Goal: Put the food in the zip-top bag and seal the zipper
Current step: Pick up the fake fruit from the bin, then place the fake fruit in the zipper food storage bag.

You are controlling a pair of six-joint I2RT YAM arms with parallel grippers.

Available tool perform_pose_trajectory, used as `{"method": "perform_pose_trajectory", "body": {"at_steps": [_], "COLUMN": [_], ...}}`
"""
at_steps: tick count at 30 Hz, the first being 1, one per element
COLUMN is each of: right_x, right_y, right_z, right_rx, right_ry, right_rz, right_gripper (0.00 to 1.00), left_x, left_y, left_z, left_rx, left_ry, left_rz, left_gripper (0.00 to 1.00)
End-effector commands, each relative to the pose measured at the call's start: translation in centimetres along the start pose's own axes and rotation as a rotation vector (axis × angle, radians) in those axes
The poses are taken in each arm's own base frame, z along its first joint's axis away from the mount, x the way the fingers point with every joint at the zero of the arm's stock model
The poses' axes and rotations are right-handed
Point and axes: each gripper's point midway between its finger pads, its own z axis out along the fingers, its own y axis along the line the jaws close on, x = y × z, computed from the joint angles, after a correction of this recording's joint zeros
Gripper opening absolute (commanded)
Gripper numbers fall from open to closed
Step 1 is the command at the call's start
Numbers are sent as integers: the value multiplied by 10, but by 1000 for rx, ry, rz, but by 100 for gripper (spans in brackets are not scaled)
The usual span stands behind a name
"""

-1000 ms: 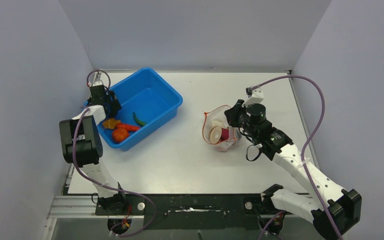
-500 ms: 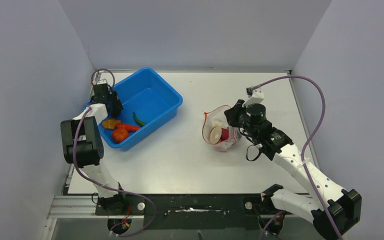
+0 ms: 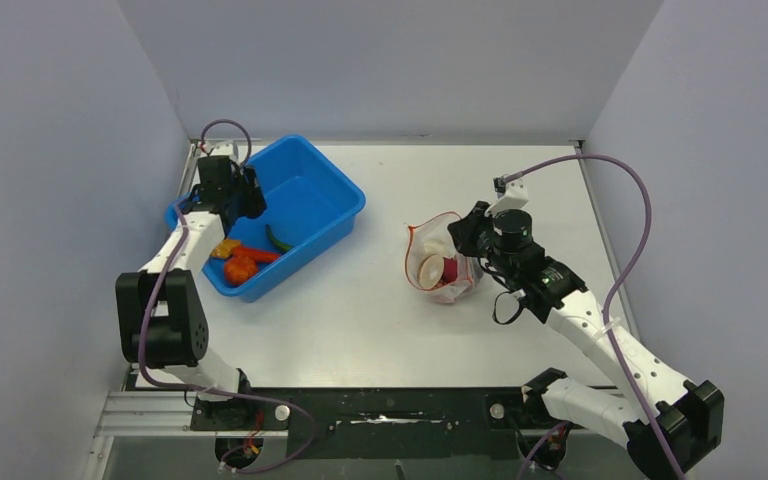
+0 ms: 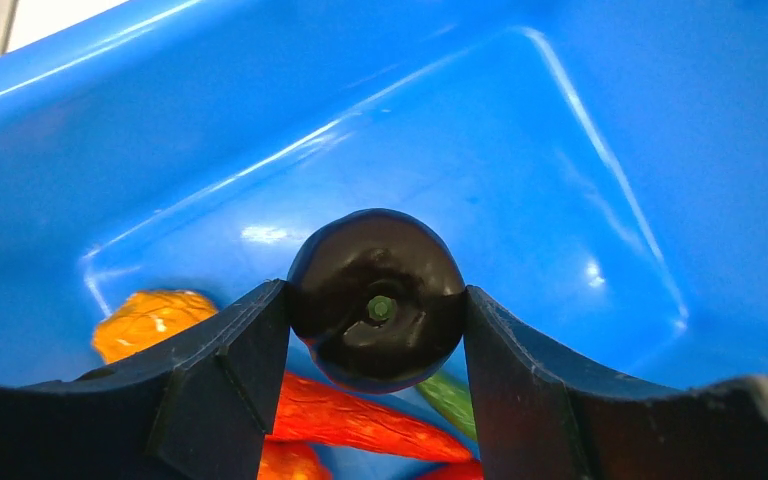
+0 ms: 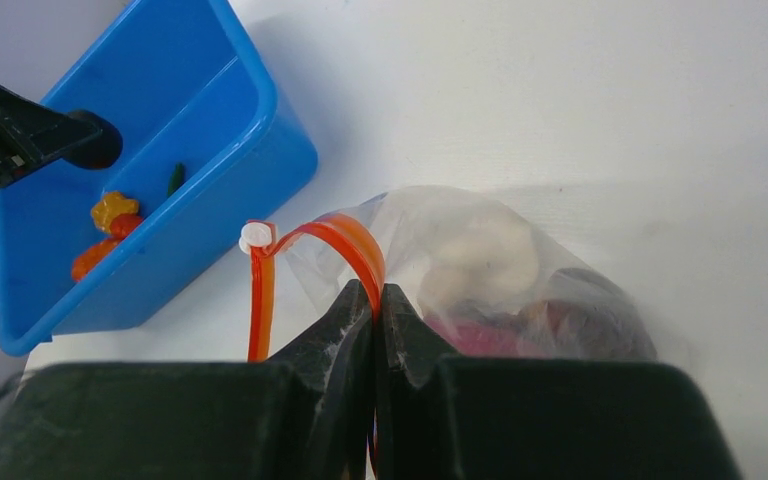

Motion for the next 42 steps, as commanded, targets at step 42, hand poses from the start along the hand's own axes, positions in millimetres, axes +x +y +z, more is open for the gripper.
{"method": "perform_pose_trajectory", "body": {"at_steps": [42], "right_x": [-20], "right_y": [43], "right_z": [6], "right_rx": [-198], "right_ry": [-40], "right_rz": [7], "right_gripper": [0], "left_x": [31], "left_y": [-286], "left_z": [-293], "left_rx": [1279], "left_ry": [-126], "left_rz": [61], "left_gripper": [33]}}
